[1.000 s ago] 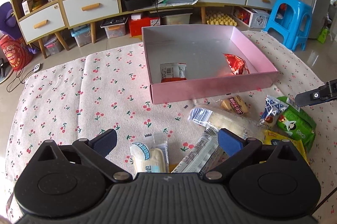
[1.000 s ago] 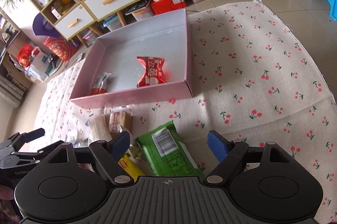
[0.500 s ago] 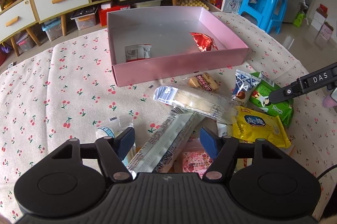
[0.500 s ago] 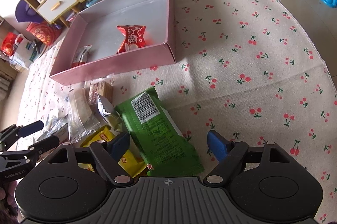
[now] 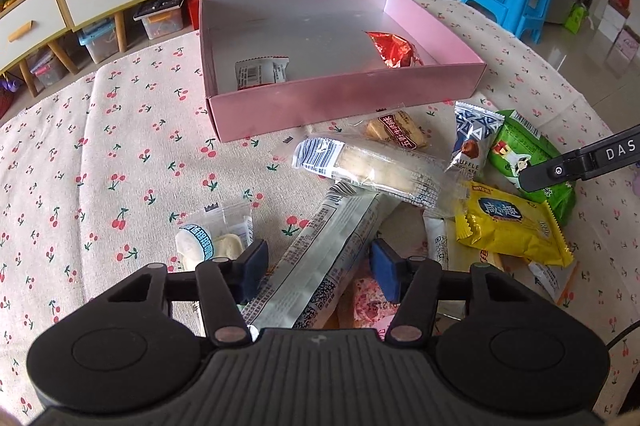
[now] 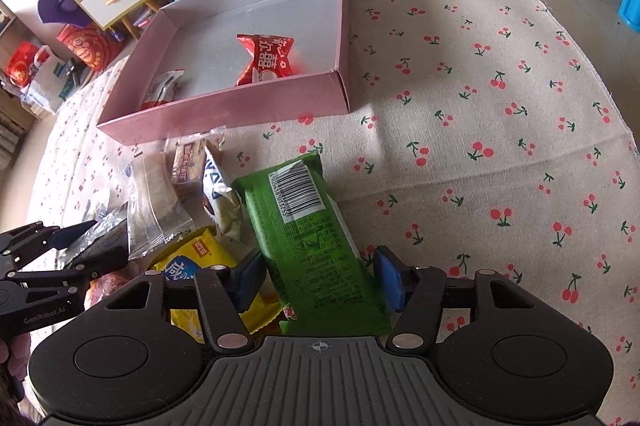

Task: Organize snacks
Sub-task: 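Grasp the long white wrapped bar with the left tool while the right tool grasps the green bag, then carry the white bar and green bag into the pink box and release both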

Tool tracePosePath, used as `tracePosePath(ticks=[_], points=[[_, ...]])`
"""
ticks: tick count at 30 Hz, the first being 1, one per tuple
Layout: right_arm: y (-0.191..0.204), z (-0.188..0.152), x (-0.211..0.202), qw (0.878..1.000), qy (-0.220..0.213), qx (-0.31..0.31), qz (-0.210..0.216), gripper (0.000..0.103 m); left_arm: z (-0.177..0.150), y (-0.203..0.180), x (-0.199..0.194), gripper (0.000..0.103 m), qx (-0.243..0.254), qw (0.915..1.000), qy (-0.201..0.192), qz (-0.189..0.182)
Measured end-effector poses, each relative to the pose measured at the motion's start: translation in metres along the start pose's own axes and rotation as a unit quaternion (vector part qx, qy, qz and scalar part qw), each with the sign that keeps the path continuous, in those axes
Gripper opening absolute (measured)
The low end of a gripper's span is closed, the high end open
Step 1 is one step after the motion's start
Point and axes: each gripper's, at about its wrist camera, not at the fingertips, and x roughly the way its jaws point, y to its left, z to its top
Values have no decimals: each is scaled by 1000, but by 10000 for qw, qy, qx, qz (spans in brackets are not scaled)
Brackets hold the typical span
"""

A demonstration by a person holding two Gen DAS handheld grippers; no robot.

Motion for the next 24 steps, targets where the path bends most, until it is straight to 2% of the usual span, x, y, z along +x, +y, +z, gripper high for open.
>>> tracePosePath(ticks=[3, 7, 13, 24], points=[[1, -1, 1, 10000, -33, -26, 20, 48, 0, -1, 0, 48, 24, 10000, 14, 9], [2, 0, 0, 10000, -41, -2, 40, 46, 2, -2, -2, 35, 18, 10000, 41, -41], [-1, 1, -4, 9999, -46, 87, 72, 45, 2, -1, -6, 30, -37, 10000, 44, -45], [-1, 4, -17, 9993, -197, 186, 246, 44, 5, -2, -24, 27, -180, 9996, -86, -192]])
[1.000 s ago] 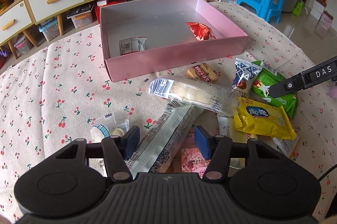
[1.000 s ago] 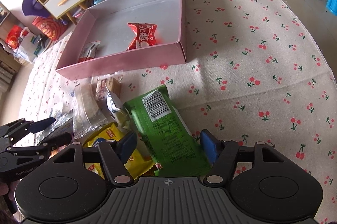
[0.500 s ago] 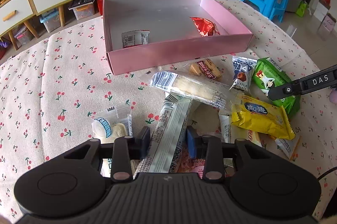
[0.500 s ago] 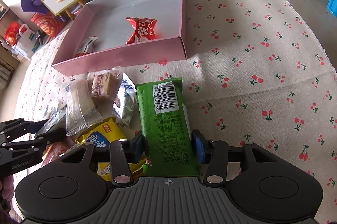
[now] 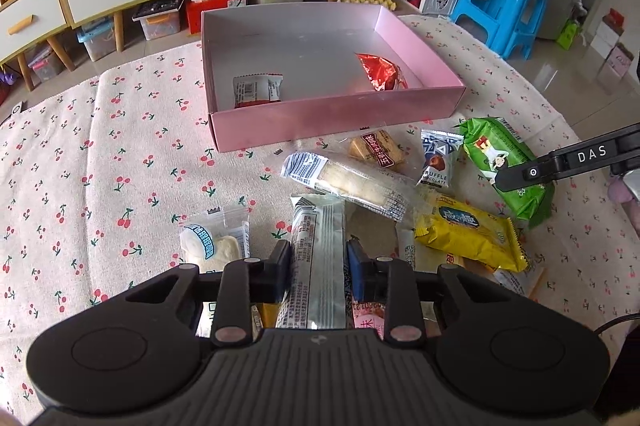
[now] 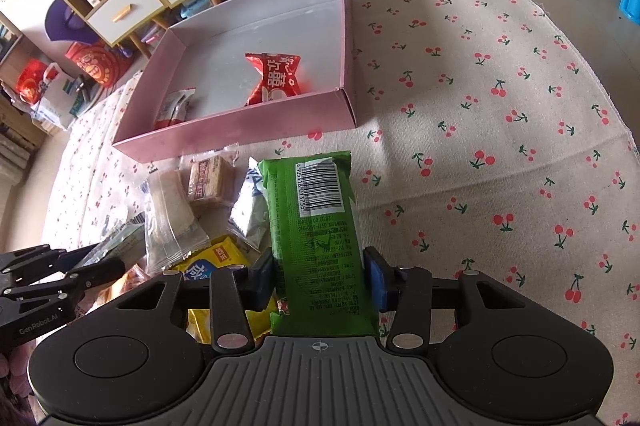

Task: Organize snacks
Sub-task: 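Carry the white bar and green bag into the pink box and release both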

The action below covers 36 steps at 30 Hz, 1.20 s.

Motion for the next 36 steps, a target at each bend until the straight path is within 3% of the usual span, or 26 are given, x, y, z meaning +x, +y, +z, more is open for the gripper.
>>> tracePosePath(ticks=[19, 30, 36], points=[[-7, 19, -17, 9987, -313, 380, 132, 44, 9, 2, -35, 27, -361, 9976, -597, -32], [2, 52, -14, 9957, -654, 644, 95, 44, 35, 2, -14, 27, -737, 9937, -813, 227], [8, 77, 1, 9942, -752, 747, 199, 44, 59, 0, 8, 27, -1007, 9909, -869, 191]])
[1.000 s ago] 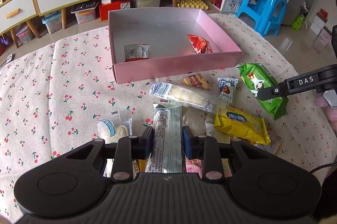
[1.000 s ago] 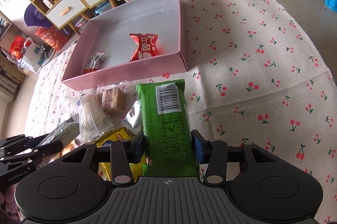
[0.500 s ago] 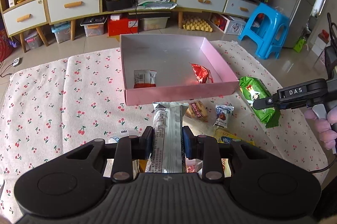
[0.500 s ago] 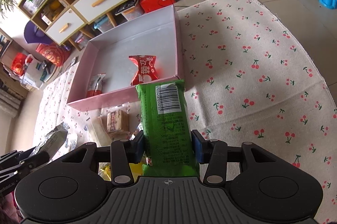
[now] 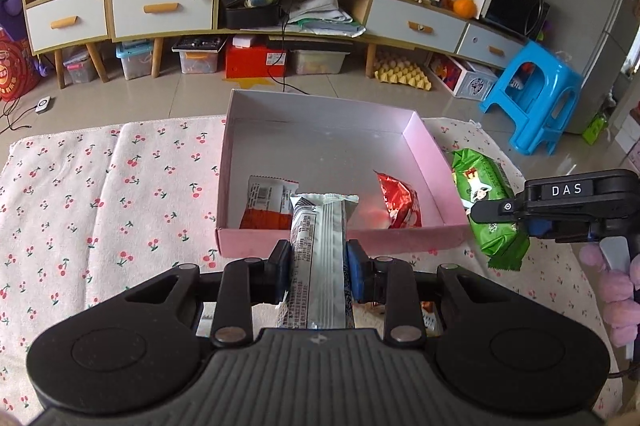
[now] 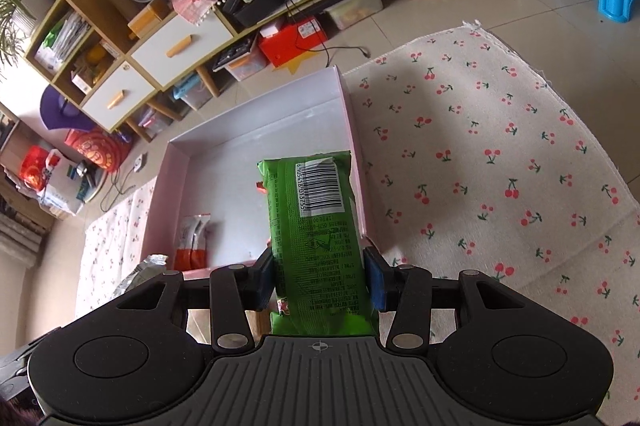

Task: Organize snacks
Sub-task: 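Carry the white bar and green bag into the pink box and release both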

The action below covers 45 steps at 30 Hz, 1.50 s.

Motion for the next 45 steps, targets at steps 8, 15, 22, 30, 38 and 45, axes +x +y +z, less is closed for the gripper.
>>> tracePosePath(ticks=[8, 15, 22, 30, 38, 45], points=[[-1, 39, 31, 9995, -202, -115, 210, 45, 27, -4, 39, 27, -65, 9998, -178, -95], [4, 62, 64, 9991, -230, -289, 211, 45, 38, -4, 71, 27, -121, 9996, -268, -49], [6, 73, 86, 9990, -203, -369, 154, 45, 39, -5, 86, 27, -60, 9996, -272, 61], [6, 74, 89, 9983, -323, -351, 328, 62, 43, -6, 91, 36, -44, 9994, -313, 142], [10, 72, 75, 9981, -349, -425, 263, 66, 47, -10, 83, 52, 38, 9994, -263, 200], [17, 64, 49, 9973, -432, -562, 190, 68, 46, -8, 62, 64, 105, 9991, -315, 265]])
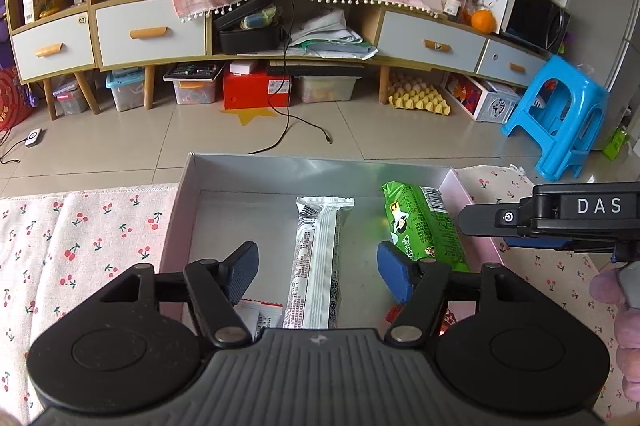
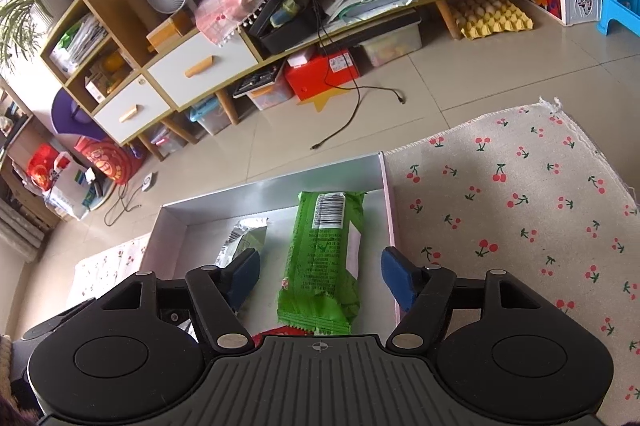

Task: Organize snacks
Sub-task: 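Carry the white bar and green bag into the pink box and release both, then grasp the white milk-bread packet with the left tool while the right tool grasps the clear bread bag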

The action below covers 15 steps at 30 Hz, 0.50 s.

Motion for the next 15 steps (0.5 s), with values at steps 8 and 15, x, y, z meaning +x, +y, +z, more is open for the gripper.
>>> tracePosePath(ticks=[8, 15], points=[[13, -13, -35, 9997, -13, -240, -29, 73, -4, 5, -32, 74, -62, 9999, -24, 102], [28, -36, -61, 9986, 58, -530, 2, 81, -15, 7, -55, 88, 68, 9997, 102, 210]])
